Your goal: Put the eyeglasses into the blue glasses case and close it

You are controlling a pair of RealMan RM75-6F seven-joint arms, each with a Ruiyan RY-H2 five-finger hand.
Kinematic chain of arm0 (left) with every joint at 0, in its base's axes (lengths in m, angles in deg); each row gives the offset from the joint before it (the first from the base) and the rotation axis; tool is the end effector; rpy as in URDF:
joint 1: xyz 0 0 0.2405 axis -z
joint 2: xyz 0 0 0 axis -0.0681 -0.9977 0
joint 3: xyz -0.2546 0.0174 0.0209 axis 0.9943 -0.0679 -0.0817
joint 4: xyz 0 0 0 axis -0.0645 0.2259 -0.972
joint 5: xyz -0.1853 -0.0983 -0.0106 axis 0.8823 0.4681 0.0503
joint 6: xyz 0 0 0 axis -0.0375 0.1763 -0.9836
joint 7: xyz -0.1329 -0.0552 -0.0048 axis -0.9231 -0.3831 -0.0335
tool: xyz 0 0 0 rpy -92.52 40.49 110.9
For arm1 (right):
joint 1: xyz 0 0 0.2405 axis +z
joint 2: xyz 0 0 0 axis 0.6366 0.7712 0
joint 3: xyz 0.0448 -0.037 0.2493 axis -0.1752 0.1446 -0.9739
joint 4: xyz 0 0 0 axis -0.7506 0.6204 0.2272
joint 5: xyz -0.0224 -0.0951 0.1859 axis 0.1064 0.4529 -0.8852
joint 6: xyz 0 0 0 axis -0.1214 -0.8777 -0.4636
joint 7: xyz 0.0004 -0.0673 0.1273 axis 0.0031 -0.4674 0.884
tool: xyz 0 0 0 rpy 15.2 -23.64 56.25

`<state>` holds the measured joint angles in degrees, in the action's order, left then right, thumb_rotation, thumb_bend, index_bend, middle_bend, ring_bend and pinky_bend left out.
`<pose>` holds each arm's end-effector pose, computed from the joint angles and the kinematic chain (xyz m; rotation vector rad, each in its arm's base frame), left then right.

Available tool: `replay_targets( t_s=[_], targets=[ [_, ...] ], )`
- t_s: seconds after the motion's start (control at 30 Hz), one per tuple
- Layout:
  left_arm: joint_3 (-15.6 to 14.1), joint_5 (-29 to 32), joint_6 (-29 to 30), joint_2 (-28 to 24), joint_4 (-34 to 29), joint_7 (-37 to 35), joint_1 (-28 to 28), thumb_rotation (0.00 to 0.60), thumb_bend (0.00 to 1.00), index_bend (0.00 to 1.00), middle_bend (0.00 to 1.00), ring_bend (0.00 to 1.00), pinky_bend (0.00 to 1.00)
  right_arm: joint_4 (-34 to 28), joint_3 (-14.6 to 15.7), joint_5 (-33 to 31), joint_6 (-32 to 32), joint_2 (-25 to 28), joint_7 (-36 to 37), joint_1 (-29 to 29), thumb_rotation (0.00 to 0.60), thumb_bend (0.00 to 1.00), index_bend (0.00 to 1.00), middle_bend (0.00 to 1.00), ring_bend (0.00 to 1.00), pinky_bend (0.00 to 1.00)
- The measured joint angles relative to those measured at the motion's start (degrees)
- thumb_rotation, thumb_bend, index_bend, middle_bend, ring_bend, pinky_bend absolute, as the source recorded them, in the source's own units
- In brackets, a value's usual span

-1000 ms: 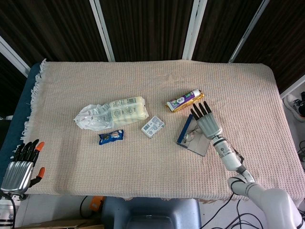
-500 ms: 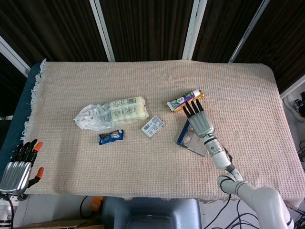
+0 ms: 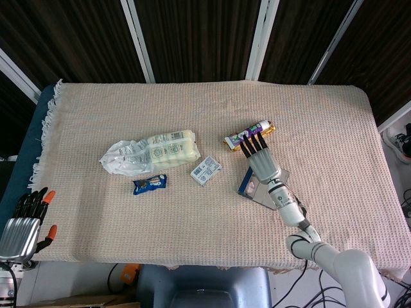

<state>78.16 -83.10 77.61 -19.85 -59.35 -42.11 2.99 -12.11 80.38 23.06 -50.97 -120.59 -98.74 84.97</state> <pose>-0.3072 0.1846 0.1423 -1.4943 -0.8220 -0.7962 -0.2053 -0.4121 -0.0355 1.8059 -0.1423 0.5010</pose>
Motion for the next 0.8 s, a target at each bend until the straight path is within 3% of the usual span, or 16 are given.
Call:
replay_targets(
  t_s=[0.2,0.33,0.43,0.6,0.8],
  targets=[
    [-0.1,-0.4,0.3,0.0,0.0,0.0,-0.1,0.600,0.39,0.00,0.00,0.00,0.06,-7.5,2.8,3.4,-5.7,6.0,4.2,-3.5,0.600,0.22,0.27,0.03,0.00,0.00],
    [-0.2,-0.6,0.4,0.2,-0.1,0.5,-0.2,0.600,0.39,0.00,0.00,0.00,0.06,-13.7,7.0,8.2,-11.6,12.5,10.3,-7.3,0.600,0.22,0.43,0.02,0.00,0.00],
    [-0.3,-0.7,0.6,0.4,-0.2,1.0,-0.3,0.600,0.39,0.00,0.00,0.00,0.06,-14.8,10.2,11.8,-14.7,15.6,15.6,-9.5,0.600,0.22,0.52,0.03,0.00,0.00],
    [-0.3,-0.8,0.5,0.8,-0.2,2.1,-0.3,0.600,0.39,0.00,0.00,0.00,0.06,-10.4,13.7,16.0,-17.6,16.6,23.2,-11.4,0.600,0.33,0.61,0.08,0.00,0.00],
    [-0.3,-0.4,-0.1,1.4,-0.2,3.5,0.0,0.600,0.39,0.00,0.00,0.00,0.06,1.9,15.7,18.7,-19.2,13.8,31.5,-12.4,0.600,0.35,0.62,0.08,0.00,0.00]
  ],
)
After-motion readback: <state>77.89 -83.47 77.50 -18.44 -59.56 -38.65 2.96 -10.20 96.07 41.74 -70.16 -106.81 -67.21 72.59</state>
